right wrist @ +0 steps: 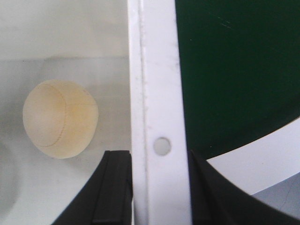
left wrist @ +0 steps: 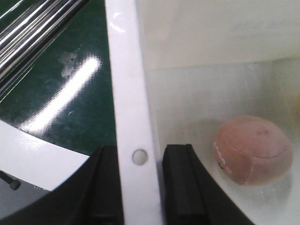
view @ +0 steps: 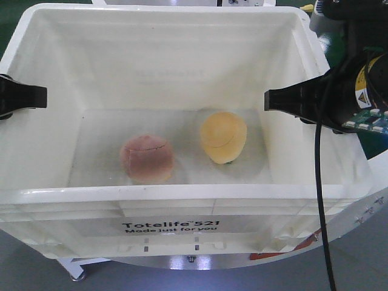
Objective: Place moving items into box and shelve
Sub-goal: 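Hold the tote level with both grippers while the base drives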
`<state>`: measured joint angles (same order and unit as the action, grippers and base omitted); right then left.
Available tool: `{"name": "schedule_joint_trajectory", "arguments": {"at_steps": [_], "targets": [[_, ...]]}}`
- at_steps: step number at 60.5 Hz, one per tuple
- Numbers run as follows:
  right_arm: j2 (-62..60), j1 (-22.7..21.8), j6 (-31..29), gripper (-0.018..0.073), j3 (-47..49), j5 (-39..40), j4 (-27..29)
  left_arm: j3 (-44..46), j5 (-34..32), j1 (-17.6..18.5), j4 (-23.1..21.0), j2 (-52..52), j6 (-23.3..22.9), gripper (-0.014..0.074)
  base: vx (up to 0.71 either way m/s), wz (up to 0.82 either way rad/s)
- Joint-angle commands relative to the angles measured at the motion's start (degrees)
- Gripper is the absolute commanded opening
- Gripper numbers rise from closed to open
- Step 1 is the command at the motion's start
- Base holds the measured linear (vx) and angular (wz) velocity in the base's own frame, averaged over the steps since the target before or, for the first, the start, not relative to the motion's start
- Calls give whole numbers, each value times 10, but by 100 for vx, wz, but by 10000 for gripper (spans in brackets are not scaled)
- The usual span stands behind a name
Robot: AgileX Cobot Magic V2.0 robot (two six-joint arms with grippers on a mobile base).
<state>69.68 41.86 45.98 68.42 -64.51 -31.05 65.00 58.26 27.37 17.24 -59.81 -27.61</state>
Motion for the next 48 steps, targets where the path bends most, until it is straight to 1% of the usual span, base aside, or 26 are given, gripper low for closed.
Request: {"name": "schedule_joint_trajectory", "arguments": {"at_steps": [1, 27, 48], "targets": [[-19, -3, -3, 75, 23, 52, -67, 23, -61, 4, 24, 19, -2, -22, 0, 0], [-19, -3, -3, 75, 23, 51, -67, 23, -61, 4, 24, 19, -2, -22, -1, 4], [-19, -3, -3, 75, 23, 51, -67, 23, -61, 4, 24, 19, -2, -22, -7, 25]]}}
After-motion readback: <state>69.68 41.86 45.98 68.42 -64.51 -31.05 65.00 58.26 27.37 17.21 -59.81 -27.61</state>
